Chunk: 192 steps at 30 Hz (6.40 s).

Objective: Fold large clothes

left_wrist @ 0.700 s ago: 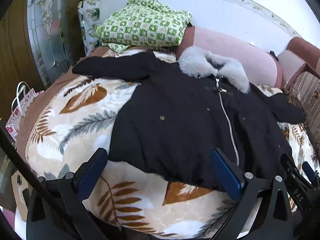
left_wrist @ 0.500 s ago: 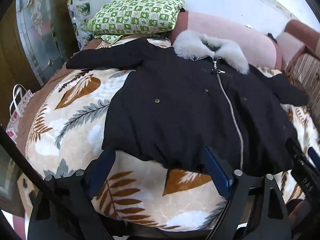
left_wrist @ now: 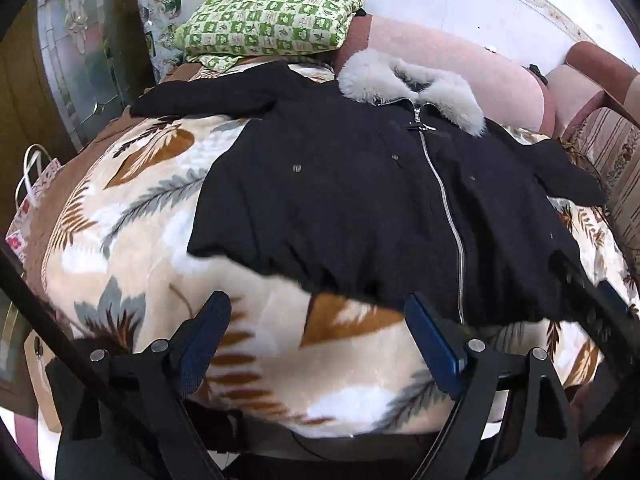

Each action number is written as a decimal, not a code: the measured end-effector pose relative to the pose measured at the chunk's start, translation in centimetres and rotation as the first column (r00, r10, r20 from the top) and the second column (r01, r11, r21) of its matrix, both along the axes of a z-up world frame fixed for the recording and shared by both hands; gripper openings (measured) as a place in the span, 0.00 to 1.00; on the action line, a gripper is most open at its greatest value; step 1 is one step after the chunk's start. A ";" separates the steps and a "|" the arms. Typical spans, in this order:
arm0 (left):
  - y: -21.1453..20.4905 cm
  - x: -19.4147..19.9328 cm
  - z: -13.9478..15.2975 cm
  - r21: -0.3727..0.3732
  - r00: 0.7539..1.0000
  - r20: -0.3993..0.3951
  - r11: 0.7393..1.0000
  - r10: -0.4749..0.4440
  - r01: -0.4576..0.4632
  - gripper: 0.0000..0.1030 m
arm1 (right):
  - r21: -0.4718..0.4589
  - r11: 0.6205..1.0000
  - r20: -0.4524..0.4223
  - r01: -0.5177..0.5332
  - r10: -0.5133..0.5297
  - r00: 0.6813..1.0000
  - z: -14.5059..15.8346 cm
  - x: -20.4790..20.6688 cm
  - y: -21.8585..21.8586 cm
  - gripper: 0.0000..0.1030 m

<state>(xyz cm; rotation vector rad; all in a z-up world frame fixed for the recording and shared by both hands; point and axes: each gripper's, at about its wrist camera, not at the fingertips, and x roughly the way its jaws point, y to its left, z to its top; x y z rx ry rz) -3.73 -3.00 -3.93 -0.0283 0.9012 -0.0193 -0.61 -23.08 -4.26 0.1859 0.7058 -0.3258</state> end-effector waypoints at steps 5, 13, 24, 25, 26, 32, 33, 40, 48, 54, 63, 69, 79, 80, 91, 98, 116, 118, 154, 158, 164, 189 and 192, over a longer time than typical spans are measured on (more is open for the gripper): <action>-1.3 -2.1 -0.4 0.005 0.998 -0.028 0.999 -0.052 0.052 0.85 | 0.013 1.000 -0.005 0.013 -0.013 1.000 -0.1 -0.1 -0.4 0.99; -2.1 -2.9 -0.6 0.007 0.995 -0.039 0.996 -0.089 0.089 0.86 | 0.012 1.000 0.005 0.022 -0.022 1.000 0.1 -0.5 -0.5 0.99; -3.0 -3.8 -0.2 0.012 0.989 -0.018 0.989 -0.147 0.147 0.86 | -0.038 0.999 0.063 0.039 -0.036 0.997 0.9 -1.3 -0.1 0.99; -3.1 -3.9 -0.1 -0.003 0.987 -0.015 0.987 -0.163 0.163 0.86 | -0.038 0.999 0.069 0.038 -0.036 0.997 0.9 -1.4 -0.2 0.99; -3.2 -4.0 -0.1 -0.013 0.985 -0.014 0.985 -0.173 0.172 0.86 | -0.033 0.999 0.070 0.037 -0.034 0.997 1.0 -1.4 -0.3 0.99; -3.7 -4.1 0.3 -0.028 0.982 0.013 0.981 -0.190 0.190 0.86 | -0.007 1.000 0.066 0.030 -0.030 0.997 0.5 -1.4 -0.8 0.99; -3.6 -4.1 0.5 -0.028 0.983 0.020 0.983 -0.183 0.184 0.86 | -0.007 0.999 0.068 0.031 -0.030 0.997 0.5 -1.5 -0.8 0.99; -2.7 -2.2 2.1 0.039 0.991 0.090 0.994 -0.103 0.100 0.86 | -0.007 0.999 0.088 0.045 -0.044 0.995 0.6 -1.5 -2.1 0.99; -1.9 0.7 3.0 0.128 0.991 0.129 0.992 -0.030 0.013 0.86 | -0.035 0.996 0.107 0.077 -0.073 0.992 1.5 -0.4 -4.6 0.99; -1.3 2.3 2.7 0.132 0.994 0.110 0.991 -0.014 -0.001 0.86 | -0.066 0.993 0.129 0.095 -0.086 0.988 2.6 0.9 -6.1 0.99; -0.6 5.1 2.0 0.145 0.996 0.084 0.989 0.004 -0.017 0.86 | -0.090 0.991 0.143 0.096 -0.082 0.986 3.7 3.3 -6.9 0.99; 2.0 7.5 1.1 0.119 0.997 0.049 0.991 0.057 -0.063 0.86 | -0.142 0.987 0.128 0.073 -0.055 0.990 2.9 5.6 -5.8 0.99; 9.1 13.3 0.6 0.164 0.980 0.052 0.967 0.191 -0.197 0.86 | -0.187 0.982 0.039 -0.009 0.016 0.999 -1.0 8.4 -4.1 0.99; 10.0 14.0 0.5 0.163 0.977 0.049 0.963 0.207 -0.212 0.86 | -0.194 0.981 0.031 -0.014 0.021 0.999 -1.3 8.5 -4.0 0.99; 23.8 26.5 0.7 0.019 0.944 -0.011 0.944 0.329 -0.329 0.70 | -0.159 0.987 -0.039 -0.033 0.027 0.999 -3.6 9.9 -4.1 0.99; 35.7 35.9 -1.9 -0.241 0.841 -0.173 0.806 0.513 -0.541 0.69 | -0.140 0.990 -0.087 -0.033 0.021 0.996 -5.1 10.8 -4.1 0.99; 41.4 46.7 -4.9 -0.341 0.790 -0.225 0.713 0.571 -0.612 0.18 | -0.149 0.987 -0.145 -0.058 0.036 0.989 -7.4 12.7 -4.0 0.99; 40.3 46.5 -3.2 -0.328 0.805 -0.195 0.736 0.561 -0.593 0.15 | -0.151 0.987 -0.148 -0.058 0.036 0.988 -7.4 12.8 -3.9 0.99; -8.5 25.8 6.1 -0.239 0.938 -0.031 0.914 -0.344 0.327 0.68 | 0.268 0.963 0.060 0.000 -0.017 0.998 -2.9 10.5 -11.2 0.99; -3.7 20.8 5.1 -0.068 0.971 -0.006 0.969 -0.238 0.237 0.68 | 0.323 0.944 0.052 -0.062 0.047 0.998 -2.3 12.2 -10.8 0.99; -0.1 15.9 2.3 0.044 0.981 -0.041 0.980 -0.191 0.193 0.68 | 0.290 0.953 0.004 -0.085 0.087 0.996 -2.6 21.6 -11.9 0.99; 0.3 14.2 0.1 0.077 0.989 -0.071 0.988 -0.127 0.133 0.68 | 0.262 0.930 -0.046 0.257 -0.254 0.966 -3.7 21.7 -26.0 0.41; 0.0 14.3 0.0 0.076 0.989 -0.073 0.988 -0.127 0.133 0.68 | 0.291 0.828 0.012 0.479 -0.503 0.864 -4.2 17.7 -31.9 0.80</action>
